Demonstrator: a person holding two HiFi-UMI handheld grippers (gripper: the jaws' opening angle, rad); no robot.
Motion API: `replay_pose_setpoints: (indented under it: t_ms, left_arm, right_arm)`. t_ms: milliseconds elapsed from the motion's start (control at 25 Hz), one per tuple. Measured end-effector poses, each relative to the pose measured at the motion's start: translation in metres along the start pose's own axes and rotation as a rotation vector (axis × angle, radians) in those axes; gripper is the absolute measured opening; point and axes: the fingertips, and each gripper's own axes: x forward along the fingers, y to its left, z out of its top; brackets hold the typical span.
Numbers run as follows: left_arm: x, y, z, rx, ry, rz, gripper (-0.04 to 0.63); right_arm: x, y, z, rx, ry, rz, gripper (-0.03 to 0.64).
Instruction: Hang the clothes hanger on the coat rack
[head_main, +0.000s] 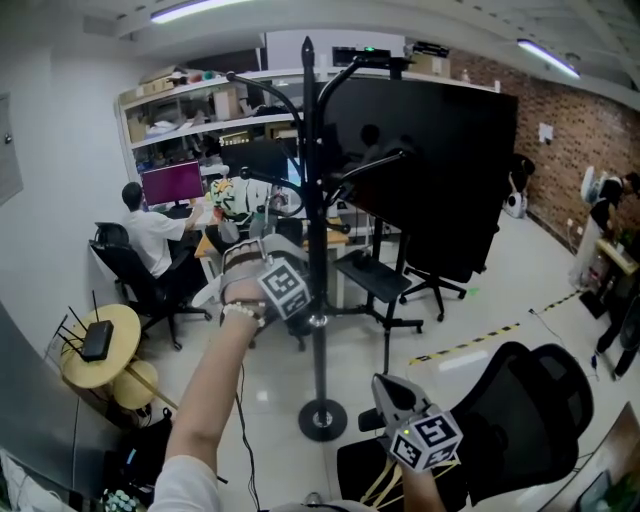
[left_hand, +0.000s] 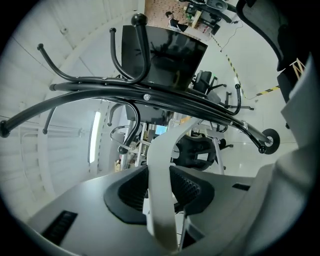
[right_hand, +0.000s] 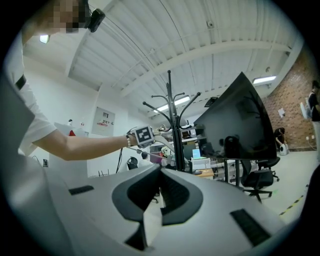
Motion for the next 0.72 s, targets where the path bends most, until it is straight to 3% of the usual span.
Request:
replay_pose_setpoints:
  t_ms: [720]
  left_arm:
    - [0.013, -0.041, 0.022, 0.035, -0.011, 0.015, 0.135]
  right_arm:
    - [-0.007, -0.03, -0.012, 0.032, 0.023, -0.041, 0.006]
